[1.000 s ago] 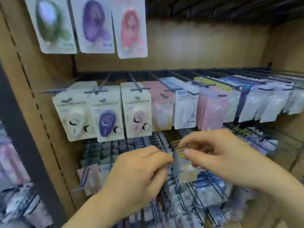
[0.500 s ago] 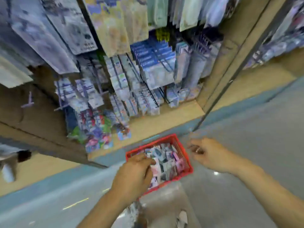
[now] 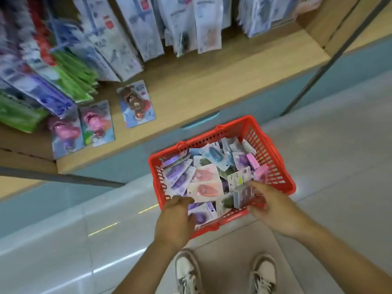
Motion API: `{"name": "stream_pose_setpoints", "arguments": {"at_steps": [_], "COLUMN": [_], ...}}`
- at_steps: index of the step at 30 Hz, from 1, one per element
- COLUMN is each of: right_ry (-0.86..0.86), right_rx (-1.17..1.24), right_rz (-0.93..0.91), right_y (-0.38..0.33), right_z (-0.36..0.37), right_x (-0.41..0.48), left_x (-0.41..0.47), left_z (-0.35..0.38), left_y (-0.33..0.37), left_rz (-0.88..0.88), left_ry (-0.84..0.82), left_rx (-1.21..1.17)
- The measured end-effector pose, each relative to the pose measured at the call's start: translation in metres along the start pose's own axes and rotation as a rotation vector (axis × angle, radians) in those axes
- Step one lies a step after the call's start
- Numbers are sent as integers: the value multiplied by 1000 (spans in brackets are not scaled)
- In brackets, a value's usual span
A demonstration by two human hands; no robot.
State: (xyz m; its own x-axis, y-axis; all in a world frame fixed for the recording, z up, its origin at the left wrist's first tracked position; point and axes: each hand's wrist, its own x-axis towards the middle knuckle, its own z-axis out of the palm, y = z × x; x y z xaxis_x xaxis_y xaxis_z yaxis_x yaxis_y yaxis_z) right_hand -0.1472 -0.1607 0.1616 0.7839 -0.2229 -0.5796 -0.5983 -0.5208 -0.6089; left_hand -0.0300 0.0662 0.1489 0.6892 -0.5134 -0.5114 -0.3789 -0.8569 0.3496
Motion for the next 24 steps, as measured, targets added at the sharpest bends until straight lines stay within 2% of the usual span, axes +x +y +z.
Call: {"name": "stream_pose_setpoints", "arguments": {"at_steps": [4, 6, 10, 12, 15, 17, 20, 24], "right_ry": [-25, -115, -440, -476, -350, -292, -98, -149], "right_rx": [-213, -396, -752, -915, -1069, -940, -769, -728], "right_rz": [-77, -108, -110, -169, -256, -277, -403, -429], "right_y": [41, 62, 84, 73, 55, 48, 45, 41], "right_z": [45, 52, 54, 54, 51, 53, 77, 126], "right_x": [89, 128, 186, 197, 207, 209, 202, 188], "left_x": [91, 129, 174, 180, 191, 194, 189, 174], "left_z": [49, 62, 74, 76, 79, 78, 82, 68], "left_y": [-40, -48, -53, -53, -60, -71, -85, -82], "left_rz": [20, 63, 27, 22, 79, 117, 188, 240], "left_ry": [39, 17, -295, -374, -295, -181, -18, 124], "left_rx": [204, 307, 434, 548, 663, 704, 707, 606]}}
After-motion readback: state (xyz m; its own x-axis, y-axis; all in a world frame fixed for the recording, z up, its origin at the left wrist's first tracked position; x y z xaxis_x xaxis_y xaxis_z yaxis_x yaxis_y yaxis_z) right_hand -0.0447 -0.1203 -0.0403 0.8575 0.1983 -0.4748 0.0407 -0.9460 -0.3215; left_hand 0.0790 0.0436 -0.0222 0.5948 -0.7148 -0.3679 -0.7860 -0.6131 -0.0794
